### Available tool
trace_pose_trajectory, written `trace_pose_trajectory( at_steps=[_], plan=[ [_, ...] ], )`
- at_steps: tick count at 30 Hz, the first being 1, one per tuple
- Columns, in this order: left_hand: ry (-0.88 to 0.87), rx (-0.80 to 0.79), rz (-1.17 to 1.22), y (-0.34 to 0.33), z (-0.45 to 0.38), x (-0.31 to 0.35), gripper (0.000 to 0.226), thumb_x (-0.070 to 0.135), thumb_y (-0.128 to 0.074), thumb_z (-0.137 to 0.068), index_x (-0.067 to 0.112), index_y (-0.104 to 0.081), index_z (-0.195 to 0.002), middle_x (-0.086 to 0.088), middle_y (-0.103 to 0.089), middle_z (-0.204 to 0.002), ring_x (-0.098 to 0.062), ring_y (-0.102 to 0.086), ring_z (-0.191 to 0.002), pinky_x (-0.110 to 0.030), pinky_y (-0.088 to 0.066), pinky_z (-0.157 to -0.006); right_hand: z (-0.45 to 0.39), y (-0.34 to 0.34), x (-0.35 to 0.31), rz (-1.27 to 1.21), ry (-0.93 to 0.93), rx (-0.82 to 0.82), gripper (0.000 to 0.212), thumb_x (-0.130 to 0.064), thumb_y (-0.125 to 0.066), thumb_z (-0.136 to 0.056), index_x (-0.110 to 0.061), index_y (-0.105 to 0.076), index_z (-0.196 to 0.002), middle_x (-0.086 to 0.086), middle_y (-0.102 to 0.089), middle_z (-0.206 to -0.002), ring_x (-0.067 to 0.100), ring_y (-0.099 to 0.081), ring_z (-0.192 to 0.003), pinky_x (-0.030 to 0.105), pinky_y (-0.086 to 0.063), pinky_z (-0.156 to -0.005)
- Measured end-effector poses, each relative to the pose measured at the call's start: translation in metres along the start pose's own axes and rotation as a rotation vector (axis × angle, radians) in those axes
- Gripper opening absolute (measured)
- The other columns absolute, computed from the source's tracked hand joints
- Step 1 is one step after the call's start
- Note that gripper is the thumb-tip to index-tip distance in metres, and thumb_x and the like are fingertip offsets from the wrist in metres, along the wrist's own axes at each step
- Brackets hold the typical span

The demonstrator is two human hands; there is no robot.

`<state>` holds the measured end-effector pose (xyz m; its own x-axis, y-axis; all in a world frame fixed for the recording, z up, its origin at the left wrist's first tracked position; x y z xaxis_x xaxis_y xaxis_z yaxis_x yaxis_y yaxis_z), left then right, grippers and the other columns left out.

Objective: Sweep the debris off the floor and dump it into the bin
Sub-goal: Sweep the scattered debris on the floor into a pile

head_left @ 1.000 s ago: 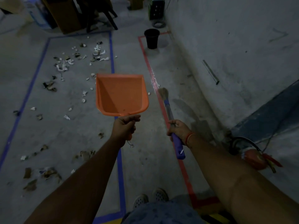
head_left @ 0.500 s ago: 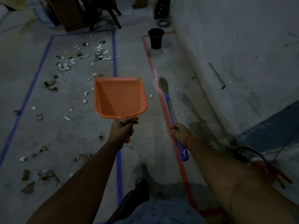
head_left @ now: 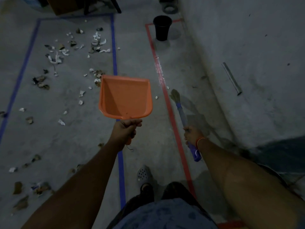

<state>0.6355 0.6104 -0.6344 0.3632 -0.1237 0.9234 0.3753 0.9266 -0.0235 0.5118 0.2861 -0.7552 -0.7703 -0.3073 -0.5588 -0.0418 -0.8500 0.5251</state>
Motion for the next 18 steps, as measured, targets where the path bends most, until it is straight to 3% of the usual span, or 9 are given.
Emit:
trace_pose_trajectory(
  at_steps=[2, 4, 7, 8, 11, 18],
  plan=[
    [0.007, -0.006, -0.001, 0.002, -0.015, 0.002, 0.033, -0.010, -0.045, -0.097, 0.003, -0.071, -0.114, -0.018, -0.070, -0.103, -0.010, -0.051, -0.053, -0.024, -0.040, -0.047, -0.013, 0.006, -0.002, -0.032, -0.040, -0.011, 0.027, -0.021, -0.056, -0.086, -0.028, -0.059, -0.112, 0.003, -0.059, -0.099, 0.026, -0.060, -0.089, 0.049, -0.055, -0.091],
    [0.013, -0.016, 0.003, -0.001, -0.030, 0.005, 0.033, -0.010, -0.045, -0.097, 0.002, -0.070, -0.114, -0.018, -0.070, -0.103, -0.010, -0.051, -0.054, -0.025, -0.039, -0.048, -0.030, 0.014, 0.000, -0.050, -0.040, 0.006, 0.025, -0.017, -0.056, -0.084, -0.031, -0.058, -0.104, 0.006, -0.059, -0.099, 0.027, -0.058, -0.085, 0.046, -0.056, -0.085],
    [0.035, -0.032, 0.005, -0.013, -0.052, 0.011, 0.033, -0.011, -0.045, -0.097, 0.002, -0.071, -0.112, -0.019, -0.070, -0.101, -0.010, -0.051, -0.054, -0.023, -0.040, -0.047, -0.043, 0.029, -0.006, -0.276, -0.138, 0.018, 0.020, -0.006, -0.048, -0.093, -0.023, -0.058, -0.095, 0.011, -0.051, -0.082, 0.026, -0.048, -0.063, 0.032, -0.050, -0.053],
    [0.043, -0.036, 0.014, -0.019, -0.059, 0.015, 0.032, -0.011, -0.045, -0.097, 0.001, -0.071, -0.111, -0.018, -0.069, -0.100, -0.010, -0.050, -0.053, -0.023, -0.039, -0.047, -0.046, 0.037, -0.009, -0.355, -0.179, 0.025, 0.021, -0.005, -0.045, -0.095, -0.021, -0.058, -0.091, 0.010, -0.048, -0.077, 0.025, -0.044, -0.058, 0.031, -0.045, -0.050],
    [0.072, -0.027, 0.034, -0.042, -0.083, 0.026, 0.030, -0.012, -0.044, -0.098, -0.004, -0.068, -0.114, -0.015, -0.068, -0.096, -0.008, -0.049, -0.050, -0.019, -0.037, -0.043, -0.068, 0.063, -0.021, -0.398, -0.196, 0.033, 0.021, -0.009, -0.036, -0.098, -0.017, -0.052, -0.089, 0.010, -0.041, -0.069, 0.023, -0.036, -0.054, 0.030, -0.034, -0.052],
    [0.069, -0.002, 0.037, -0.083, -0.141, 0.048, 0.035, -0.011, -0.044, -0.098, 0.005, -0.072, -0.110, -0.009, -0.071, -0.095, -0.011, -0.049, -0.054, -0.023, -0.039, -0.047, -0.132, 0.101, -0.041, -0.623, -0.302, -0.038, 0.017, -0.011, -0.034, -0.099, -0.012, -0.050, -0.094, 0.009, -0.040, -0.069, 0.022, -0.035, -0.054, 0.028, -0.034, -0.049]
  ],
)
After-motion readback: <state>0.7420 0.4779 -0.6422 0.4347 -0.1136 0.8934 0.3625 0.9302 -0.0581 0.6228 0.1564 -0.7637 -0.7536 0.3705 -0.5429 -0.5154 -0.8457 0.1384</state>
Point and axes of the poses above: each hand's wrist, its own z-axis away from the middle knuckle, its own y-axis out of the back of the hand, x = y × z, the point moved 10 cm from there along -z, towards the middle knuckle
